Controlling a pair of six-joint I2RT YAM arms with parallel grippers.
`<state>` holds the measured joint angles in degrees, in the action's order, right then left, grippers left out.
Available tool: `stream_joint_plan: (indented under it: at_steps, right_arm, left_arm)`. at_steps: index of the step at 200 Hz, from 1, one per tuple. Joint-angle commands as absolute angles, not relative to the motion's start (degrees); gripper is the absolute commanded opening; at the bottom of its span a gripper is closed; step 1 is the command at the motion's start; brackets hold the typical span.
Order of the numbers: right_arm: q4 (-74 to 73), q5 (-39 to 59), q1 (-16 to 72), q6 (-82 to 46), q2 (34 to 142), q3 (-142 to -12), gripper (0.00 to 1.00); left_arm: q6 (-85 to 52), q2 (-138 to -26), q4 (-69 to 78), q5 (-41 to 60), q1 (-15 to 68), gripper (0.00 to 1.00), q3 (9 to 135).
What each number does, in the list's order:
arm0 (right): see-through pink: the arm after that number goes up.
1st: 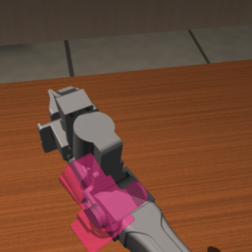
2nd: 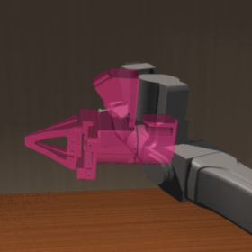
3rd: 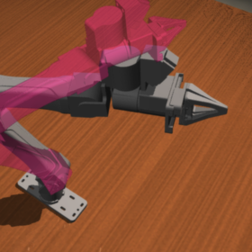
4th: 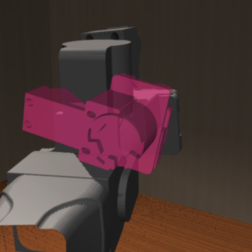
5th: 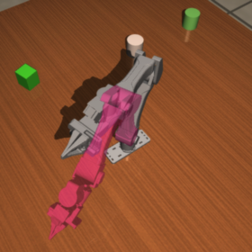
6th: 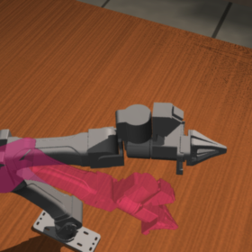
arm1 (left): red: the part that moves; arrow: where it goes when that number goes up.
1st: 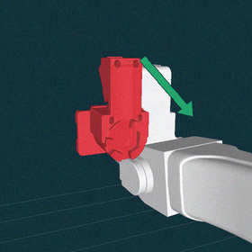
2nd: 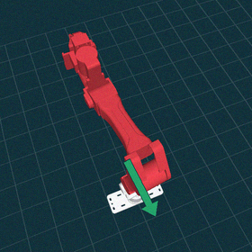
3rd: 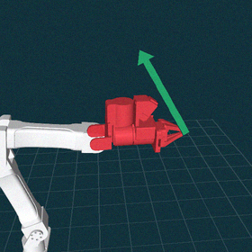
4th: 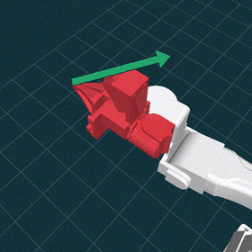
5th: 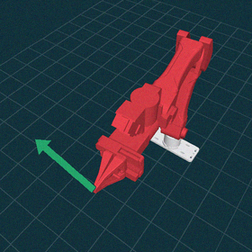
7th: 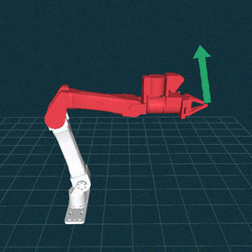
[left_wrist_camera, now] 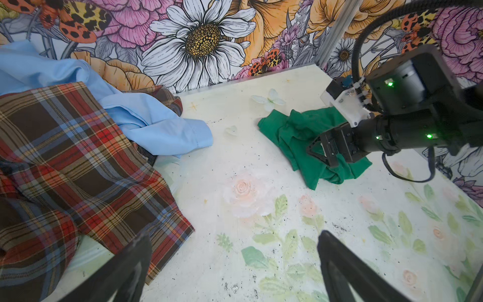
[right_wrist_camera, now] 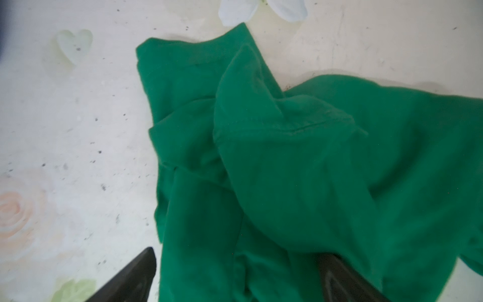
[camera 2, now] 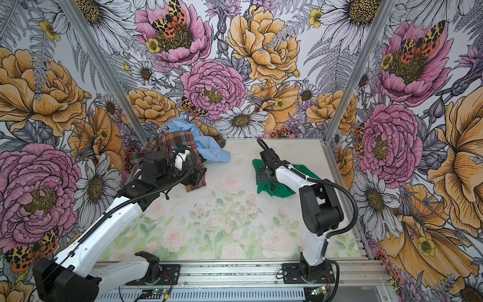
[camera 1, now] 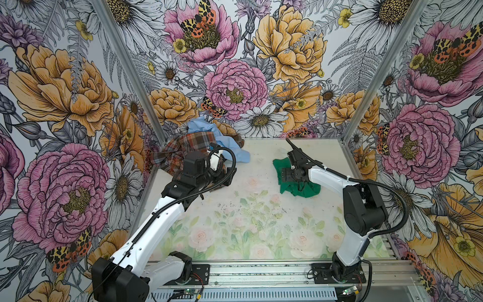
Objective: Pick out a specific cloth from the pile
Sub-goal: 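Grasp the green cloth with the right gripper and lift it, then carry the green cloth toward the far corner and set it down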
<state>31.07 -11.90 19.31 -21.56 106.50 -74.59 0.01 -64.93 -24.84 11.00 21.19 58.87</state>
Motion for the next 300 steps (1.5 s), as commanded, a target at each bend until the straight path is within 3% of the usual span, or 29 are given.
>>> stream_joint_plan:
  at_steps: [1, 44, 65, 84, 94, 104, 131, 172, 206, 246, 270, 300]
  right_arm:
    - [34.7, -20.1, 19.0, -21.5, 110.8, -79.5, 0.98]
    - [44.0, -22.2, 19.2, -20.9, 121.6, -87.1, 0.96]
    - [44.7, -19.5, 18.7, -21.7, 122.9, -86.9, 0.85]
    - [44.7, -17.1, 17.8, -21.6, 122.4, -86.7, 0.54]
    - [44.7, -16.2, 17.1, -21.7, 121.5, -86.4, 0.21]
    - [44.6, -16.5, 16.6, -21.5, 119.8, -86.2, 0.00]
    - [44.4, -16.7, 14.3, -19.6, 112.1, -86.5, 0.00]
    - [46.4, -4.0, 6.2, -16.8, 101.8, -97.7, 0.00]
    - [50.1, 4.3, 3.7, -15.1, 100.9, -112.1, 0.00]
    - [50.2, 6.6, 3.6, -16.6, 101.9, -125.1, 0.00]
    - [50.1, 6.6, 2.2, -19.7, 103.4, -128.3, 0.00]
    - [50.6, 16.2, -2.6, -25.8, 105.4, -126.8, 0.00]
  left_arm:
    - [0.2, -64.4, -23.5, 14.5, 20.8, 0.99, 59.0]
    - [0.1, -64.4, -22.3, 16.6, 19.9, 0.99, 58.3]
    - [-0.5, -64.4, -21.6, 18.0, 19.1, 0.99, 58.5]
    - [-1.1, -63.8, -20.8, 18.7, 18.5, 0.99, 58.1]
    - [-1.1, -63.5, -20.7, 18.4, 18.4, 0.99, 57.9]
    - [-1.2, -63.3, -20.6, 18.1, 18.4, 0.99, 57.8]
    - [-1.1, -63.0, -20.6, 18.2, 18.5, 0.99, 57.9]
    - [-1.7, -62.3, -20.7, 17.1, 19.5, 0.99, 57.7]
    - [-1.0, -62.4, -20.9, 15.7, 21.7, 0.99, 58.1]
    - [0.7, -63.0, -22.4, 15.2, 22.2, 0.99, 58.9]
    - [0.6, -63.7, -22.3, 15.3, 22.3, 0.99, 58.8]
    - [0.9, -63.3, -22.3, 14.8, 22.5, 0.99, 58.6]
